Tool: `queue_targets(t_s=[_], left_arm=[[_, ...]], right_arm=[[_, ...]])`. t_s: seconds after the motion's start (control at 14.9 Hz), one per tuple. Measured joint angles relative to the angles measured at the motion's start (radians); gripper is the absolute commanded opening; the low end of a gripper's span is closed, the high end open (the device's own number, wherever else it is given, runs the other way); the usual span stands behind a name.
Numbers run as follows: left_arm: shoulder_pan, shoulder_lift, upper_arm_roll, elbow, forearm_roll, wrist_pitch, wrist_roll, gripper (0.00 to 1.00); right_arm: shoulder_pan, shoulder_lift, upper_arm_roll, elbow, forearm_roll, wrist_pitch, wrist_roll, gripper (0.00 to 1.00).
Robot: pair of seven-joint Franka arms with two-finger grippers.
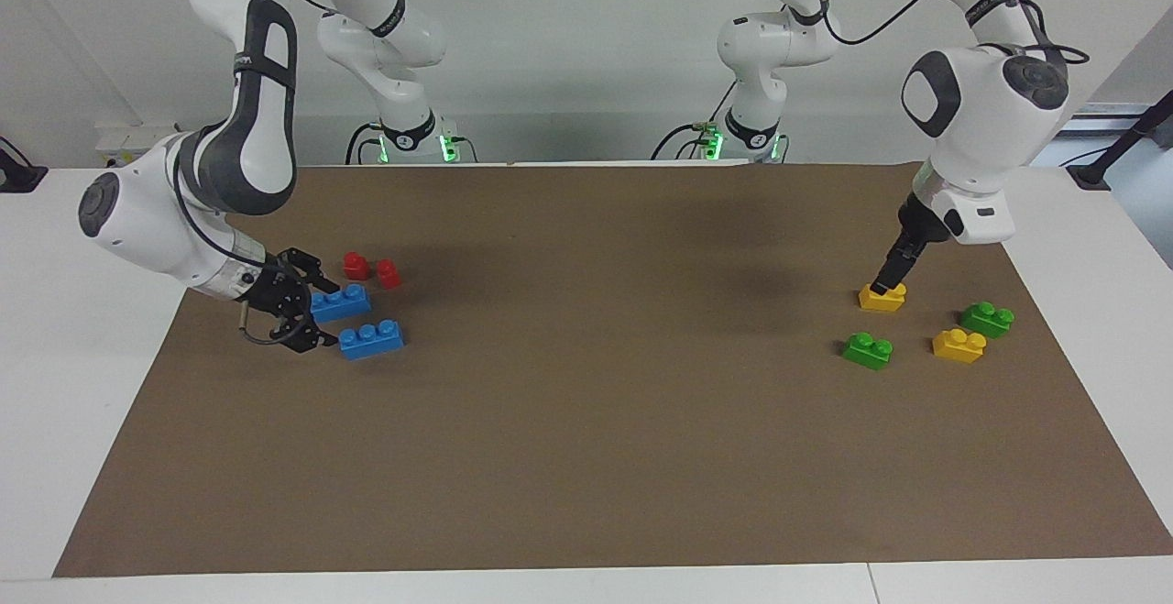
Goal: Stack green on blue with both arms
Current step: 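Move the left gripper over the green brick while the right gripper reaches blue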
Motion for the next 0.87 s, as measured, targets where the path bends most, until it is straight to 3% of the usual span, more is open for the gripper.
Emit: queue_targets(t_s=[0.47, 0.87], left_arm=[[0.044, 0.139, 0.001, -0.001, 0.0, 0.138, -0.103, 1.0], [0.046, 0.212, -0.003, 0.0, 0.044, 0.231, -0.248, 1.0]], right_arm=[[-0.005, 0.048, 0.004, -0.002, 0.042, 0.033, -0.064, 0.99], [-0.005, 0.06, 0.006, -0.04, 0.046, 0.099, -0.095, 0.99]])
